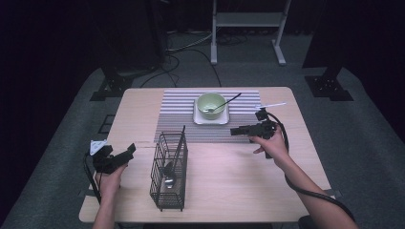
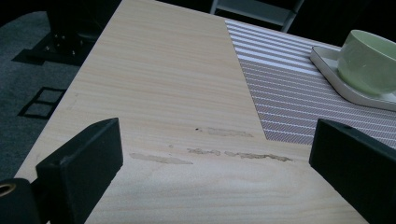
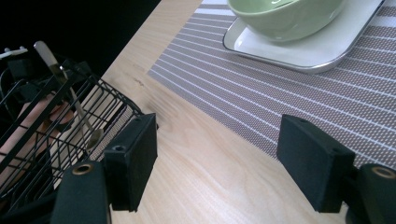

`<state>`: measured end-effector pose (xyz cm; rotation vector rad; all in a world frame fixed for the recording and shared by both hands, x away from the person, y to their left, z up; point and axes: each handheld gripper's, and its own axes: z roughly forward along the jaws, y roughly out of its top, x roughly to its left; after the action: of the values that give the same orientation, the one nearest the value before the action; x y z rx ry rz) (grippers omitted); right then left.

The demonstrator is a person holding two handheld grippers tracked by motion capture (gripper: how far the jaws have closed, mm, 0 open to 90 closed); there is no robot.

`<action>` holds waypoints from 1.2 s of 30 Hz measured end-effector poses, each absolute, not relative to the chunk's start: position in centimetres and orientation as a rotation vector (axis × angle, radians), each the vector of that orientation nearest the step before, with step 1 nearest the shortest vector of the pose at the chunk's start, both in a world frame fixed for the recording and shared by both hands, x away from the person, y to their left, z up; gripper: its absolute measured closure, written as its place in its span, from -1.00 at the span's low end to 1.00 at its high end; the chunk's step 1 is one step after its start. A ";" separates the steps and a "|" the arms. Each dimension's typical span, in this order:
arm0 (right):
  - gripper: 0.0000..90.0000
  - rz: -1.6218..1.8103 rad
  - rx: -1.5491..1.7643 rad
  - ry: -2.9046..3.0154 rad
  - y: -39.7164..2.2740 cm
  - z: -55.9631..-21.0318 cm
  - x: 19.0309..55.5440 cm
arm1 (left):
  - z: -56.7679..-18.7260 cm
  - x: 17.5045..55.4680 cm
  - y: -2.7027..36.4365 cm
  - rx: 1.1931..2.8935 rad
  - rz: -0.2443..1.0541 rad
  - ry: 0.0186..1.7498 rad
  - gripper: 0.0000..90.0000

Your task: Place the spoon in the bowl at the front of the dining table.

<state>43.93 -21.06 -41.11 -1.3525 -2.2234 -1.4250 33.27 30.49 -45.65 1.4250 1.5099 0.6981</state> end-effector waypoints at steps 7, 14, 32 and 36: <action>-0.38 -1.442 -1.338 -2.197 -21.1 -41.4 43.2 | -45.7 33.3 30.5 1.425 0.698 1.510 -0.96; -0.38 -1.447 -1.330 -2.185 -21.2 -41.9 42.5 | -45.6 33.3 30.5 1.426 0.702 1.509 -0.97; -0.38 -1.477 -1.275 -2.137 -21.5 -42.6 40.0 | -45.6 33.3 30.4 1.430 0.704 1.508 -0.96; -0.38 -1.477 -1.259 -2.125 -21.4 -42.6 39.4 | -45.6 33.3 30.4 1.428 0.706 1.509 -0.96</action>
<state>39.42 -21.42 -42.63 -1.2588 -2.1254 -1.4772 33.26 30.41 -45.61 1.4276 1.5092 0.7063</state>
